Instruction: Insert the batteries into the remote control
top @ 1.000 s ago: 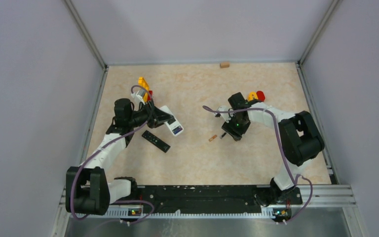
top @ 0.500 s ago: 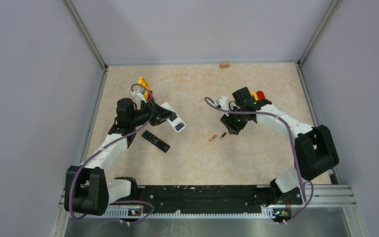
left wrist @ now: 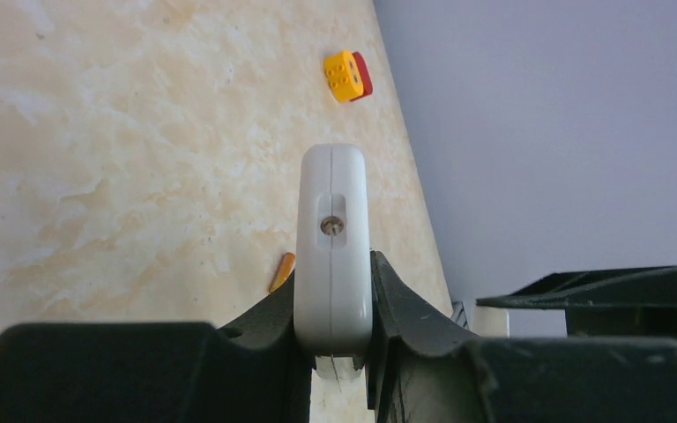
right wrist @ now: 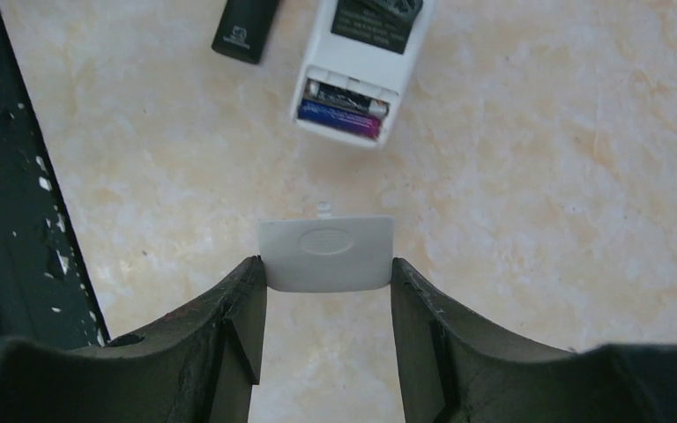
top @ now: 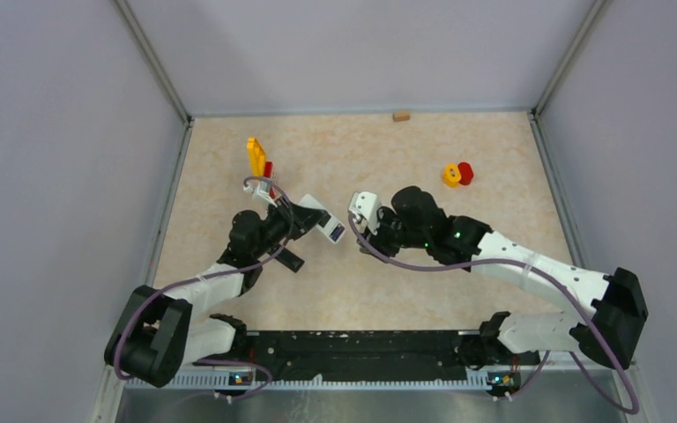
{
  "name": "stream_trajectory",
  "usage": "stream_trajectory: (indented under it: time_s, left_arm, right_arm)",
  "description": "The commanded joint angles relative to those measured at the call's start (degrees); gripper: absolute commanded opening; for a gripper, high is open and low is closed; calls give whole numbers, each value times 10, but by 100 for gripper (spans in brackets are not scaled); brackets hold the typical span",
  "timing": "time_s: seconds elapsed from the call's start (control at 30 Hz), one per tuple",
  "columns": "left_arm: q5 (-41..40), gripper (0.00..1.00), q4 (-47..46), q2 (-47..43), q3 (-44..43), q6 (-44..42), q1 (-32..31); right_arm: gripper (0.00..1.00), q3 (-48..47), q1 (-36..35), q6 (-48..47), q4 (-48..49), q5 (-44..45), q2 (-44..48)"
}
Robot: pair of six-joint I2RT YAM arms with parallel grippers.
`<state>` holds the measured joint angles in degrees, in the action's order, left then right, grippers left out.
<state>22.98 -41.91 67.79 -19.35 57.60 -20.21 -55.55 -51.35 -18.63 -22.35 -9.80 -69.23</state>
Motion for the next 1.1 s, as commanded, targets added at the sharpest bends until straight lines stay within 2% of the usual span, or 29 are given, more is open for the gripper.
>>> stream_trajectory:
  time_s: [0.0, 0.3, 0.6, 1.07]
  left_arm:
    - [-52, 0, -150, -3, 15, 5, -15]
    - [-46, 0, -175, -25, 41, -13, -22]
    - [-17, 0, -177, -49, 52, -36, -22]
    - [6, 0, -177, -73, 57, -48, -22]
  right_arm:
    - [44, -14, -44, 59, 56, 60, -4]
    - [40, -111, -71, 151, 6, 95, -101]
    - [40, -155, -71, 154, -11, 130, -152]
    - [40, -167, -71, 137, 5, 134, -178]
